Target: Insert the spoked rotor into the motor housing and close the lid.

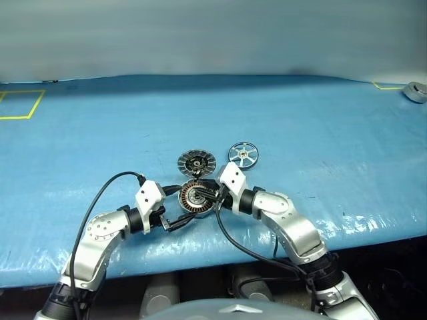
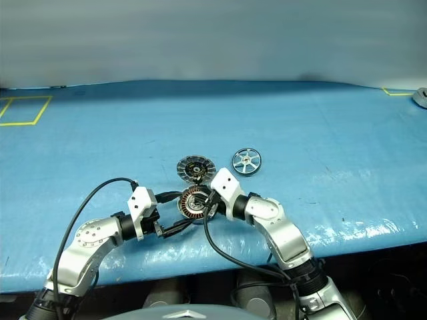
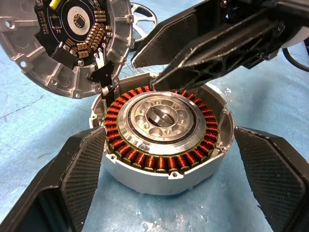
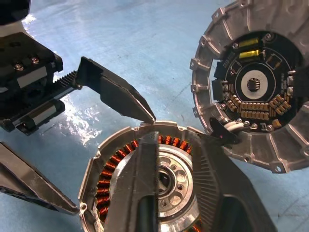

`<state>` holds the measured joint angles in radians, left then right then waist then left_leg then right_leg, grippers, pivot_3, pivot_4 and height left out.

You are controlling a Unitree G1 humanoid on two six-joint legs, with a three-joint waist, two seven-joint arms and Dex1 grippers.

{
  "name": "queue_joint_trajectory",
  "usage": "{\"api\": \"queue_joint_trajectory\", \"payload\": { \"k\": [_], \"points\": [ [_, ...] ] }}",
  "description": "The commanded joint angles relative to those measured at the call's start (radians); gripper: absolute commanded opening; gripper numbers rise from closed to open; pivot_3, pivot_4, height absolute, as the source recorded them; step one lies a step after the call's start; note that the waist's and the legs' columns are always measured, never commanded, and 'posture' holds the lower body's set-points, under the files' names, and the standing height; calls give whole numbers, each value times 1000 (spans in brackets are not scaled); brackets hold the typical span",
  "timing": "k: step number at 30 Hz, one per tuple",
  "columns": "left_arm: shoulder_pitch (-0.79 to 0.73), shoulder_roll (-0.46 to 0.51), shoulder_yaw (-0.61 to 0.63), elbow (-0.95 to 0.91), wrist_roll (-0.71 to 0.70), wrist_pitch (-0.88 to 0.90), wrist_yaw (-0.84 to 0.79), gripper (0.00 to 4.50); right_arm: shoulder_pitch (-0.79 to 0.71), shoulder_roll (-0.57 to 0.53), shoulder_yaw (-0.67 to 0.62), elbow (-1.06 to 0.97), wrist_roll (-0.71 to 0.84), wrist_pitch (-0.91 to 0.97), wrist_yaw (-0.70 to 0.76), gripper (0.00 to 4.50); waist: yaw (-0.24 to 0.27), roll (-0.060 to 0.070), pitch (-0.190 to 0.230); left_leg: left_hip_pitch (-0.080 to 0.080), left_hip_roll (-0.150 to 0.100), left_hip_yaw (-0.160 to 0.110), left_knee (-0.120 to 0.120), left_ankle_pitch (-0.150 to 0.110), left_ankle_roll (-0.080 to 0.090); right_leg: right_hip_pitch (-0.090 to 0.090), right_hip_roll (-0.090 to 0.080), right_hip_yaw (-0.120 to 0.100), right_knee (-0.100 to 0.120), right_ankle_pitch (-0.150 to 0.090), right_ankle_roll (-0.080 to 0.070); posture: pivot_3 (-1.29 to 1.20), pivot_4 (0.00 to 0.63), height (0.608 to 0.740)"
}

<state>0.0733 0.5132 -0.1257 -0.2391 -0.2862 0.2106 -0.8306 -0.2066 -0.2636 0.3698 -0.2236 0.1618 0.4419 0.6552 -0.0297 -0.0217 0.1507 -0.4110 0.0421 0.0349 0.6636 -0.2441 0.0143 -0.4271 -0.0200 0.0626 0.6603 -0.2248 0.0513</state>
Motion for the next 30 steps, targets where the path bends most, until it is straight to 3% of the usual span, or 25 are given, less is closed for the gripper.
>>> {"api": "queue_joint_trajectory", "payload": {
  "k": [1, 21, 27, 30],
  "points": [
    [-10, 0, 6, -8, -3, -15, -4, 4500, 0, 12, 15, 12, -16, -41, -7, 23, 0, 0, 0, 0, 0, 0, 0, 0, 0, 0, 0, 0, 0, 0, 0, 0, 150, 740],
    [-9, -4, 1, 0, 1, -17, -2, 4500, -23, 27, 106, 98, -134, -45, -33, 23, -7, 0, 0, 1, 0, 0, 0, 0, 0, 1, 0, 0, 0, 0, 0, 0, 150, 740],
    [-6, -7, -1, -2, 1, -18, -1, 4500, -48, -22, 177, 154, -261, -117, -45, 23, -8, 0, -1, 3, 1, 0, 0, 0, 0, 2, 1, 0, 1, 0, 0, 0, 150, 740],
    [-2, -3, 0, 0, 2, -18, -2, 4500, -29, -3, 162, 122, -199, -113, -5, 23, -7, -1, -2, 5, 1, 1, 0, 0, 0, 3, 0, 0, 1, -1, 1, 0, 150, 740]
  ]
}}
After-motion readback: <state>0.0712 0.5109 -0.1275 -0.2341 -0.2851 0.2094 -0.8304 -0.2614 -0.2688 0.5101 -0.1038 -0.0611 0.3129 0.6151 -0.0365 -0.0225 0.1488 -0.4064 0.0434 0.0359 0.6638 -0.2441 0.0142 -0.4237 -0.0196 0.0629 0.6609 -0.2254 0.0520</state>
